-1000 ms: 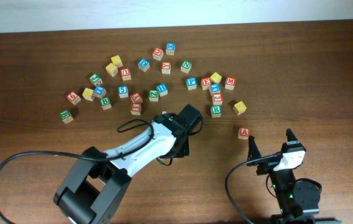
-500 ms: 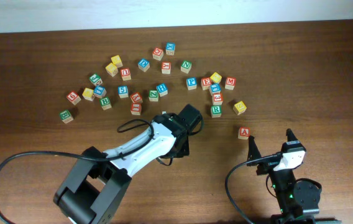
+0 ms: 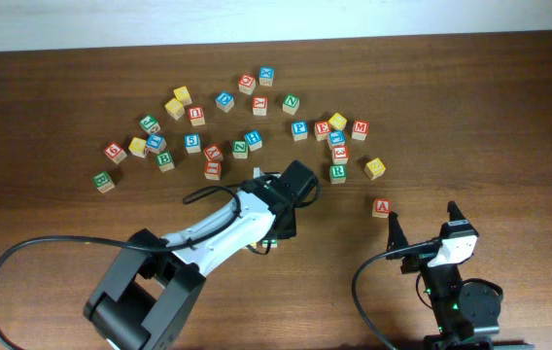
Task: Spell out CVPR
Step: 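Place the green V block right of the yellow C block, then lift the left gripper away and park it at the left side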
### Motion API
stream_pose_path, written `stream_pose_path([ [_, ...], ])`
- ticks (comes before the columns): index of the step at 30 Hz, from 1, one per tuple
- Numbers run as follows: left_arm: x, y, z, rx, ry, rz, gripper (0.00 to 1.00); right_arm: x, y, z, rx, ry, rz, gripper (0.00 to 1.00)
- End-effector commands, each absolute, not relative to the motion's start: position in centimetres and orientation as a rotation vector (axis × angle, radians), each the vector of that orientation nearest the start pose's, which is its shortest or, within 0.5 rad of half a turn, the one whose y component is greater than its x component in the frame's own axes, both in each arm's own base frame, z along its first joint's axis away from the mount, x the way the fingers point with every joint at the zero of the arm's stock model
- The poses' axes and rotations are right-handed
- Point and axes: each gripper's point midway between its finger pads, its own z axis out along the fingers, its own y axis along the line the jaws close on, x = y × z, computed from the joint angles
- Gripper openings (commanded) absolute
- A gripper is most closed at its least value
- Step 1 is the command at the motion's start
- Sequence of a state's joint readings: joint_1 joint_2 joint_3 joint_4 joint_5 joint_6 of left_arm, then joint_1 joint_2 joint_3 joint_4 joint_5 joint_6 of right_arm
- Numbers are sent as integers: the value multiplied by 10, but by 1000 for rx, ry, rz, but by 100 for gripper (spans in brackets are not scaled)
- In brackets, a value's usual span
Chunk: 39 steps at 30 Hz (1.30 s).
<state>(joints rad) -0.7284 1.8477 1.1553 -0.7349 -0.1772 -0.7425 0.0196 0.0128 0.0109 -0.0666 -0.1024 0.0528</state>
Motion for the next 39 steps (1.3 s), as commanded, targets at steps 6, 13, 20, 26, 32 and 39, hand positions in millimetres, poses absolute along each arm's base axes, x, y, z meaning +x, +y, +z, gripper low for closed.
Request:
stream_pose_path([
  [6, 334, -218, 59, 2, 2711, 79, 50, 245, 20, 157, -36, 1644, 136, 98],
  [13, 382, -139, 197, -315, 2567, 24, 97, 245, 20, 157, -36, 1644, 136, 98],
  [20, 335, 17, 186, -796, 2718, 323, 99, 245, 20, 157, -36, 1644, 136, 98],
  [26, 318, 59, 181, -1117, 2683, 295, 99, 245, 20, 157, -36, 1644, 136, 98],
  [32, 296, 63, 170, -1303, 2756, 136, 99, 245, 20, 157, -36, 1644, 136, 98],
  [39, 298, 65, 163, -1454, 2667, 124, 99, 245, 20, 157, -36, 1644, 136, 98],
])
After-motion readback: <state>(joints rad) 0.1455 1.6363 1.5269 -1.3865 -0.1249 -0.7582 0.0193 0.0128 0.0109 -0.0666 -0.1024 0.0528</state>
